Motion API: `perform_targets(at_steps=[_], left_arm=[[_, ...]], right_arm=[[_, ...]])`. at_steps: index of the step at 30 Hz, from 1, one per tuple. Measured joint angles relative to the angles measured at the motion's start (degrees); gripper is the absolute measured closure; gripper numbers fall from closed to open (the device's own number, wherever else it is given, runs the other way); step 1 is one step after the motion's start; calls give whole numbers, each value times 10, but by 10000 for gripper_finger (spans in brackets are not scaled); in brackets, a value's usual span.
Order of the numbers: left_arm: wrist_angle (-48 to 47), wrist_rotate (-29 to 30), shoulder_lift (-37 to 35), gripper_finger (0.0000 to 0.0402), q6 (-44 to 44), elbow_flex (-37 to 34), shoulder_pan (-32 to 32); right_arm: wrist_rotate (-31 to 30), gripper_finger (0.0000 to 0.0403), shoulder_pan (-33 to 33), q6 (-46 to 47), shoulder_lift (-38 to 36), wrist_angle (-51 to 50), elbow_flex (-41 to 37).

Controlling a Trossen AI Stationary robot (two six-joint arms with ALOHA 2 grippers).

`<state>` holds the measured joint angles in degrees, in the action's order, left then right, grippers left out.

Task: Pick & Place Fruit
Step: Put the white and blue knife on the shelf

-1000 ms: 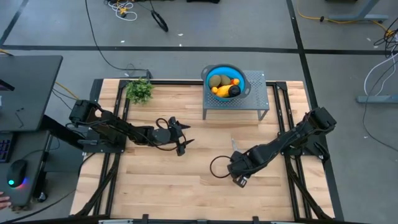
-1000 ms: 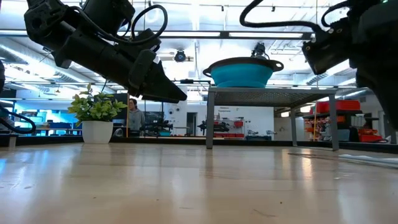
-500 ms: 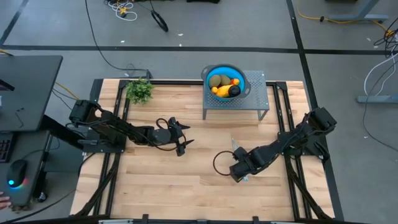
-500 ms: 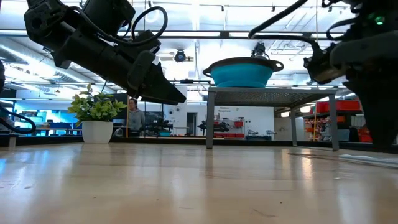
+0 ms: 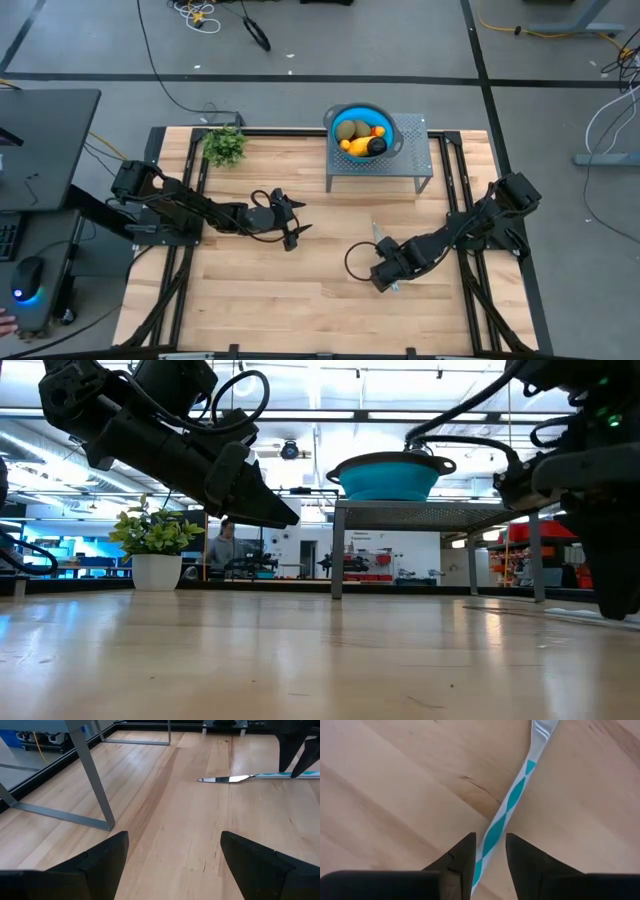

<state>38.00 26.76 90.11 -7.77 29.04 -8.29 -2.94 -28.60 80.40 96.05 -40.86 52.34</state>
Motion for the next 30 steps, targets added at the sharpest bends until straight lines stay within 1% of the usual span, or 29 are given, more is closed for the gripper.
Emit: perform_targets(at_steps=[3,12,15,23,30], left_arm=[[0,0,0,77,0,0,0],[0,0,0,77,0,0,0],[0,0,0,77,0,0,0],[-1,0,0,77,0,0,0],[-5,0,0,77,0,0,0]], right_arm=[[-4,286,0,6,0,13,-8],[-16,289,1,17,-1,12,-22],[-17,299,1,18,-2,12,-27],[-16,349,2,17,-2,8,-30],[-21,356,2,10,-1,6,-30]])
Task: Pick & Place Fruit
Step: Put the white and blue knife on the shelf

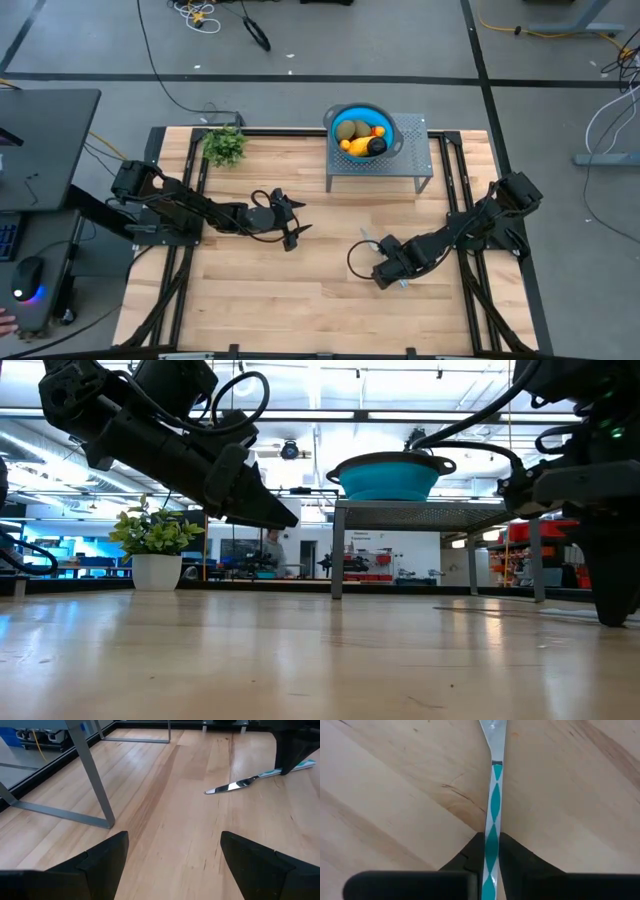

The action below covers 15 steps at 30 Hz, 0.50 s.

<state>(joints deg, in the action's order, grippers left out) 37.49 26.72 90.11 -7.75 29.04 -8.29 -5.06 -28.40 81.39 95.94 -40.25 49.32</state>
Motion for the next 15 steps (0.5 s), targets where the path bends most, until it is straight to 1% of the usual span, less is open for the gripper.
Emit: perform_targets(at_steps=[6,10,15], left_arm=[[-4,0,0,77,0,0,0],[-4,1,0,77,0,0,0],[-6,2,0,77,0,0,0]], right_arm=[[-16,358,0,-27,3,-7,13],[-60,358,8,-54,4,-26,37],[-69,358,14,-80,4,-89,69]])
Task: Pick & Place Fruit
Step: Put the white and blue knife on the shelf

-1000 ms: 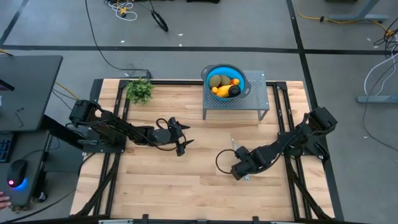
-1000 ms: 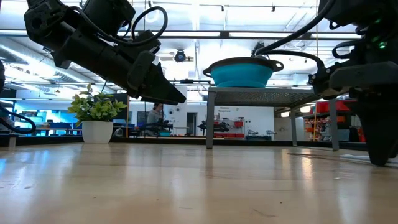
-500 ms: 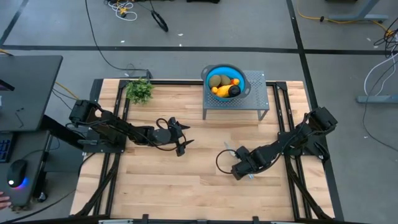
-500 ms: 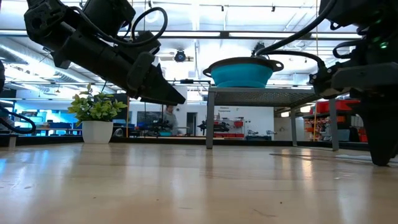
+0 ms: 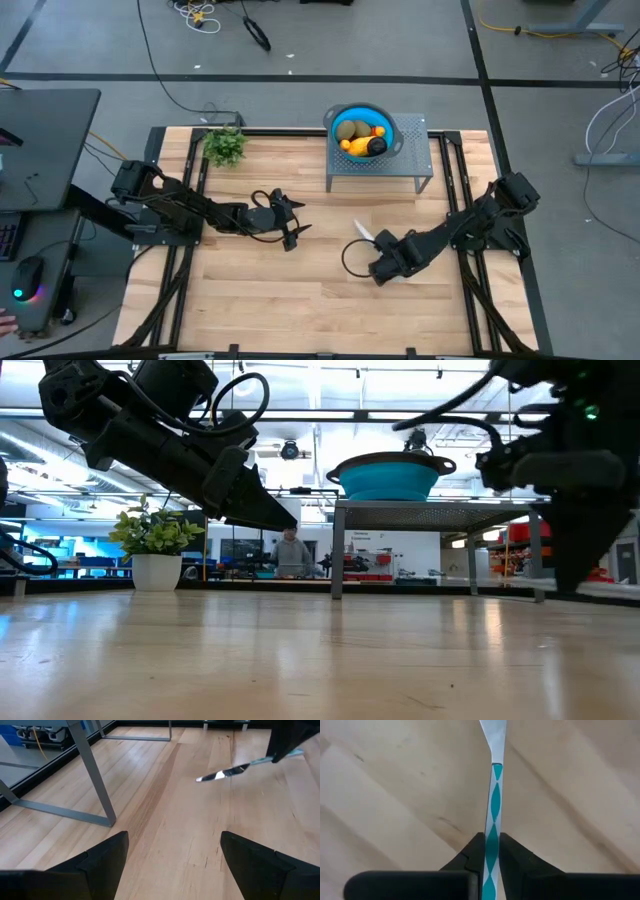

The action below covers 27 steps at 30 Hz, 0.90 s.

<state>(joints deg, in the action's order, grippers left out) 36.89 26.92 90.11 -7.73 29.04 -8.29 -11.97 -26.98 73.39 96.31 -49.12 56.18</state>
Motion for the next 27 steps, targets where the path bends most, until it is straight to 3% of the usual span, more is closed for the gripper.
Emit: perform_targets(at_steps=[11,22,27], left_arm=[[-1,0,0,77,0,0,0],[-2,-6,0,77,0,0,0],[-2,-8,0,77,-2,0,0]], right_arm=[[48,359,-5,11,-45,-137,61],[-12,359,-24,169,-225,-245,64],[-37,359,-23,190,-269,-267,65]])
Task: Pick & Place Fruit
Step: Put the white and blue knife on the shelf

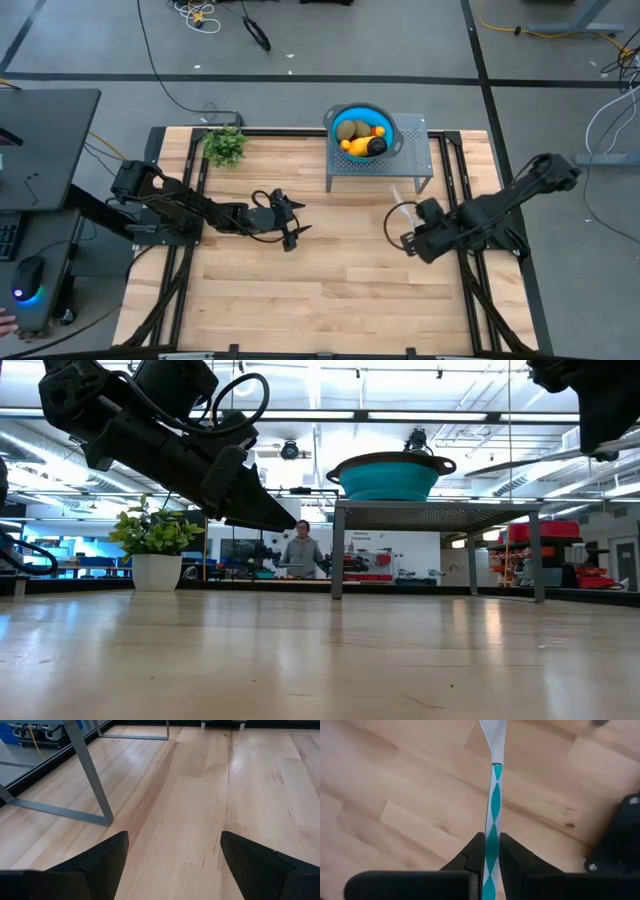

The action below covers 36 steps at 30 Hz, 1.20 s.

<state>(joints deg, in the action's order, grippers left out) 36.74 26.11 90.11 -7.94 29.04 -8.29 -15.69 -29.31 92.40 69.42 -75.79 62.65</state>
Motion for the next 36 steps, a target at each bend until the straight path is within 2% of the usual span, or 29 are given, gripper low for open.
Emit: perform_targets(at_steps=[5,9,15,24,33,36], left_arm=[[1,0,0,77,0,0,0],[1,0,0,77,0,0,0],[1,2,0,77,0,0,0],[1,0,0,77,0,0,0],[1,0,0,77,0,0,0],[1,0,0,77,0,0,0]], right_arm=[[-14,359,18,21,-17,-39,0],[-51,359,38,28,-27,-39,0],[-60,359,106,22,-32,-35,0],[-17,359,239,-120,-39,-28,0],[1,359,375,-257,-69,53,1],[26,359,428,-299,-71,68,1]])
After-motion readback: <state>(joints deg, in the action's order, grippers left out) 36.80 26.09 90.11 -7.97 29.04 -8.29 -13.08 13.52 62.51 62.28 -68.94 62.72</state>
